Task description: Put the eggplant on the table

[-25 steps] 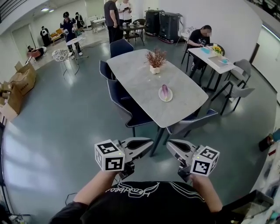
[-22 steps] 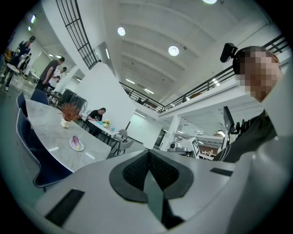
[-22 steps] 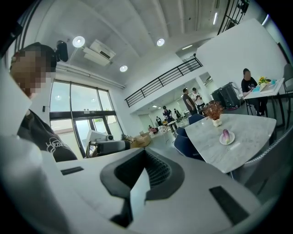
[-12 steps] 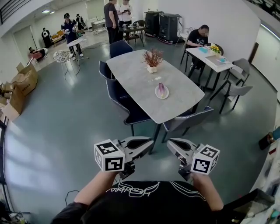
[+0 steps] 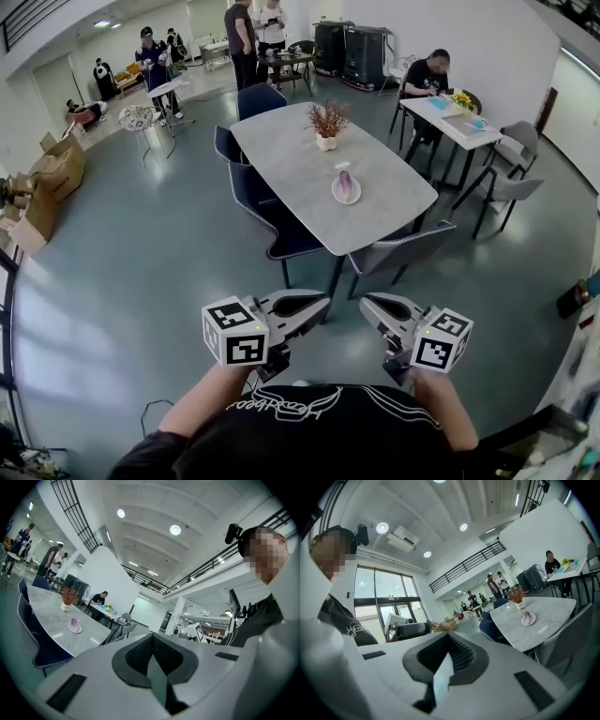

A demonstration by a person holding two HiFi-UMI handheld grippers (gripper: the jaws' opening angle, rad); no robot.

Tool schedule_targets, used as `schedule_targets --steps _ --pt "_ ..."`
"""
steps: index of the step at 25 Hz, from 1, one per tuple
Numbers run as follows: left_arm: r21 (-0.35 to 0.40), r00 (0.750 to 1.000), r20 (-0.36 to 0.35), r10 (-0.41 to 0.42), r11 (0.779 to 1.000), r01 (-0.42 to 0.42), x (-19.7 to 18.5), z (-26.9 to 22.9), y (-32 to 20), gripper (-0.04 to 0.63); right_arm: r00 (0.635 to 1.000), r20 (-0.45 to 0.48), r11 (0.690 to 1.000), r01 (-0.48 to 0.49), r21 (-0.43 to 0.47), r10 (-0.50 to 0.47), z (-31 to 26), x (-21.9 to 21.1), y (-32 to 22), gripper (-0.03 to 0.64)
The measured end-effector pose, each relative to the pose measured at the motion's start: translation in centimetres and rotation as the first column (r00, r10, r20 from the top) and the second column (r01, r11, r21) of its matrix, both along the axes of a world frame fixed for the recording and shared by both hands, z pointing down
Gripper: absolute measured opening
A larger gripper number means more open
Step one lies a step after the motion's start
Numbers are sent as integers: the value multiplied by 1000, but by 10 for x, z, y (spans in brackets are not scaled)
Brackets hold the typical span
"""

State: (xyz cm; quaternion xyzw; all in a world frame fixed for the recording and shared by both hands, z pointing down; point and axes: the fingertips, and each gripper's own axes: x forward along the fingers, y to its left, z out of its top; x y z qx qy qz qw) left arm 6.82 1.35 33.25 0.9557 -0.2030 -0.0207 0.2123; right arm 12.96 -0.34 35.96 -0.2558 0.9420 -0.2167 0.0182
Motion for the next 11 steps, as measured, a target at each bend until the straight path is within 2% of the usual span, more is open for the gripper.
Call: schedule_targets --steps 11 --pt "-17 1000 14 13 1000 -13 23 1 25 8 1000 1 1000 2 -13 -2 1 17 26 5"
